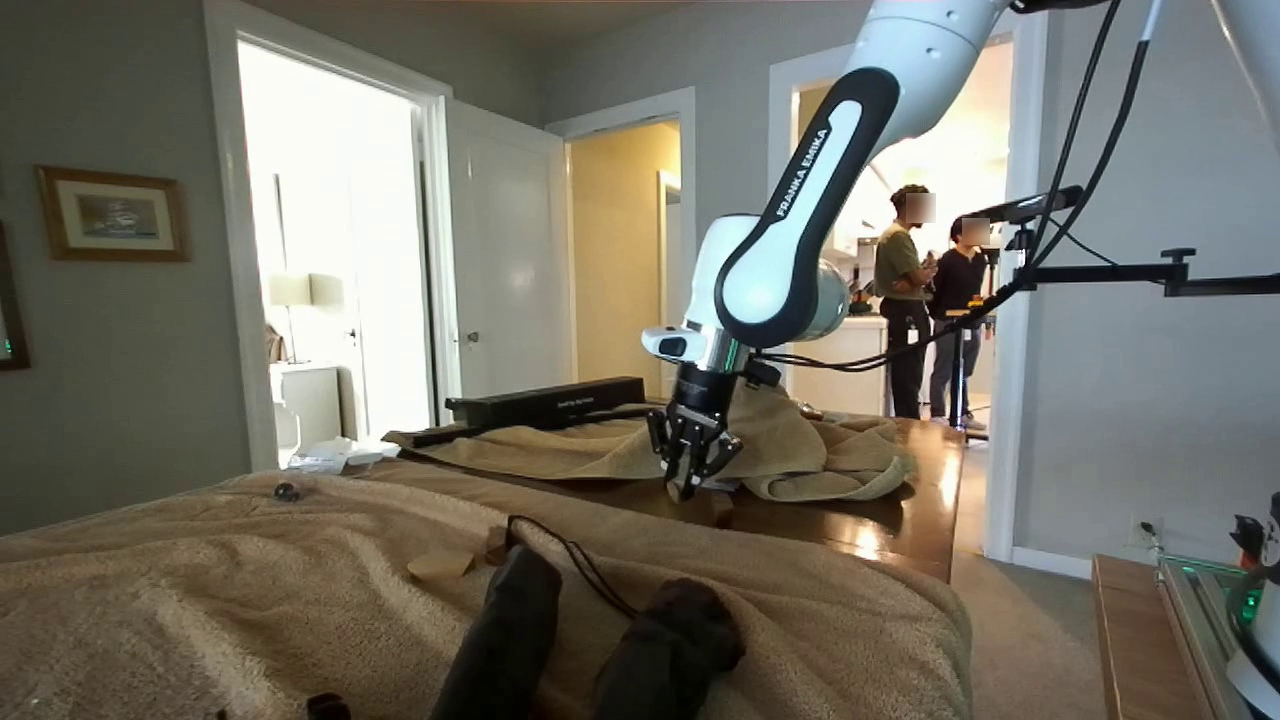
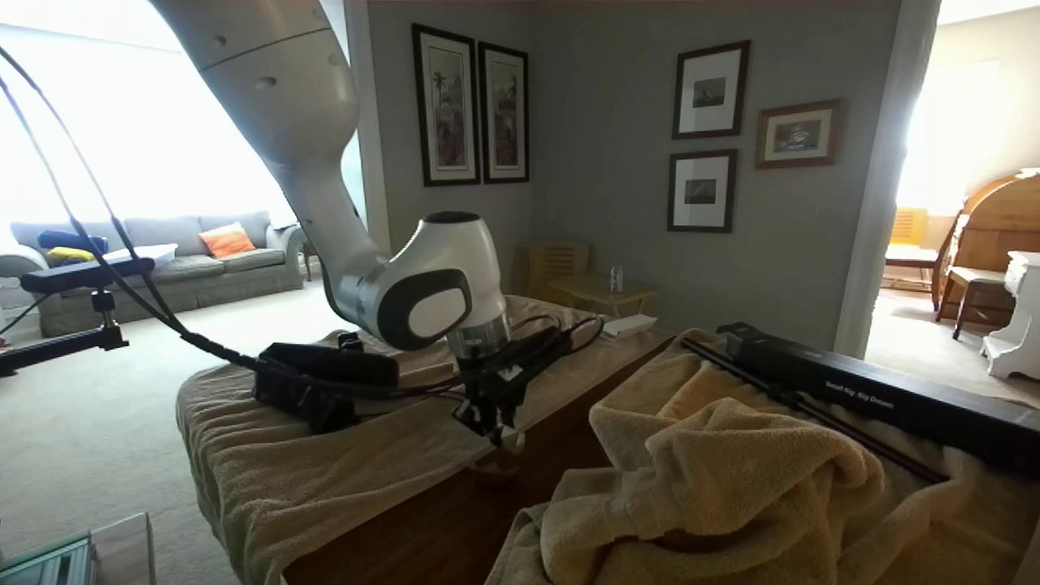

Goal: Move one wooden block on the right to the left.

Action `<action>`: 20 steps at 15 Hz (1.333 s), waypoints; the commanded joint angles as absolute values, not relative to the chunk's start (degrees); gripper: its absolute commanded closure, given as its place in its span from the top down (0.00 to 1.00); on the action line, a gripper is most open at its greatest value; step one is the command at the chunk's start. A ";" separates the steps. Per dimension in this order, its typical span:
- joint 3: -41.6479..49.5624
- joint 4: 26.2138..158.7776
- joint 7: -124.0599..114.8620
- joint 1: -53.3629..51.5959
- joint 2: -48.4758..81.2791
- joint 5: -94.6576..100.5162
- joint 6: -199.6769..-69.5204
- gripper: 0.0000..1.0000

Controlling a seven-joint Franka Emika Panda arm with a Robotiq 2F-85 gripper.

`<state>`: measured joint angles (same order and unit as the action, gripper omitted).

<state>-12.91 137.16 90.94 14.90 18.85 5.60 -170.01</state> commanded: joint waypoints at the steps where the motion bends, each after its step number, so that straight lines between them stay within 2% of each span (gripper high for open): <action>1: -12.89 139.55 96.92 15.74 15.51 6.76 -167.70 0.07; 12: -13.32 141.42 108.91 15.77 13.49 2.76 -164.47 0.07; 13: -13.32 141.53 109.65 15.72 13.45 2.44 -164.80 0.51; 14: -13.19 141.65 110.02 15.57 13.37 2.28 -165.22 0.52; 15: -13.35 141.71 110.60 15.68 13.31 1.90 -165.23 0.58; 20: -14.63 141.43 113.13 16.40 11.99 -2.71 -163.63 0.92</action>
<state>-13.43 140.23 109.86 15.58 15.13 1.63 -165.68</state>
